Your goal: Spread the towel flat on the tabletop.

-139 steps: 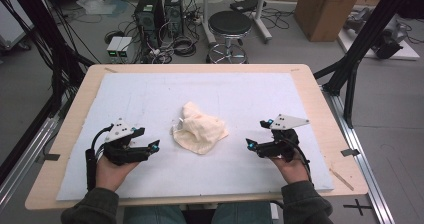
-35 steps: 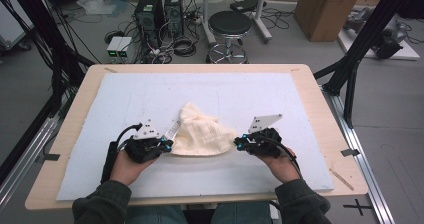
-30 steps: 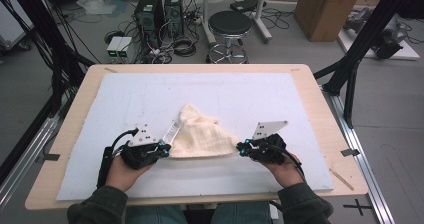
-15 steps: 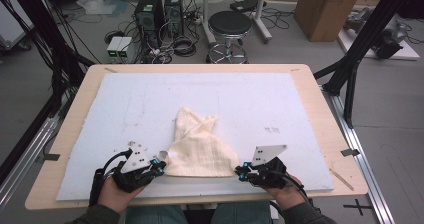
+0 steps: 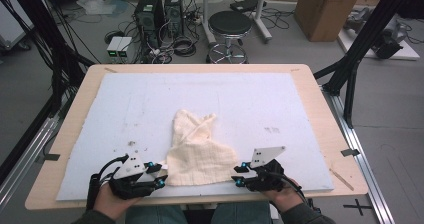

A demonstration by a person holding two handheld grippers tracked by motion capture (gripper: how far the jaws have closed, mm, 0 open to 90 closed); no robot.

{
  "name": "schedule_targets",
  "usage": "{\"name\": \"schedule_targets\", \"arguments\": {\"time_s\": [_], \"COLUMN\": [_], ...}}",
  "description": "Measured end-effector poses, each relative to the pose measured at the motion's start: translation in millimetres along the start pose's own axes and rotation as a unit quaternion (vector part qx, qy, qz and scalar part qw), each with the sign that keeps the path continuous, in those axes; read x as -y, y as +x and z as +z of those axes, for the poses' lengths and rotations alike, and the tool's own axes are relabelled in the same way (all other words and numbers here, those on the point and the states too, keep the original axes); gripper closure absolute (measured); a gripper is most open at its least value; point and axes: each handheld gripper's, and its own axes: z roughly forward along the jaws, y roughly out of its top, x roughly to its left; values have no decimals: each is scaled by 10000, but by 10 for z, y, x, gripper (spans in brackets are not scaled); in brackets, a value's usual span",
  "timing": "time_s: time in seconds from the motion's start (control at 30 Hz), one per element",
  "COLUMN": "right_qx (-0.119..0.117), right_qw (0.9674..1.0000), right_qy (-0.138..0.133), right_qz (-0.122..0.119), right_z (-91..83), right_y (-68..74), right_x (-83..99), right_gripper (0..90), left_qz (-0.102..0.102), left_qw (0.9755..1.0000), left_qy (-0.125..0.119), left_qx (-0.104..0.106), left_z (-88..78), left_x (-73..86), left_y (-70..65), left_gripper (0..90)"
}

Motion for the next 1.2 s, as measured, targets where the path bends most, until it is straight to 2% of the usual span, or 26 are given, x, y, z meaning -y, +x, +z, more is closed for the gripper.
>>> {"name": "schedule_targets", "arguments": {"time_s": [0.13, 0.27, 0.5, 0.6, 0.8, 0.9, 0.97, 1.1, 1.2], "right_qx": [137, 242, 381, 422, 477, 482, 486, 535, 535], "right_qw": [9998, 9995, 9988, 9986, 9980, 9976, 9974, 9968, 9963], "right_qy": [-140, -206, -254, -266, -354, -439, -452, -505, -554], "right_qz": [2, 81, 164, 176, 213, 244, 279, 319, 372], "right_z": [-61, -92, -104, -107, -136, -141, -140, -111, -88], "right_y": [-33, -96, -208, -244, -330, -384, -418, -526, -603], "right_x": [-34, -54, -64, -62, -68, -88, -105, -147, -173], "right_gripper": [598, 593, 577, 575, 575, 576, 576, 576, 576], "left_qz": [-83, -116, -283, -291, -414, -625, -718, -843, -948], "left_qw": [9999, 9998, 9991, 9989, 9975, 9956, 9946, 9926, 9902], "left_qy": [-117, -147, -290, -213, -86, -54, 141, 379, 440], "left_qx": [-26, -73, -91, -309, -570, -692, -742, -787, -931], "left_z": [-25, 9, 251, 407, 713, 888, 1016, 1224, 1316], "left_x": [-55, -158, -436, -559, -736, -760, -774, -796, -767], "left_y": [48, 163, 486, 640, 912, 1041, 1131, 1243, 1280], "left_gripper": [541, 534, 517, 517, 543, 614, 615, 599, 566]}}
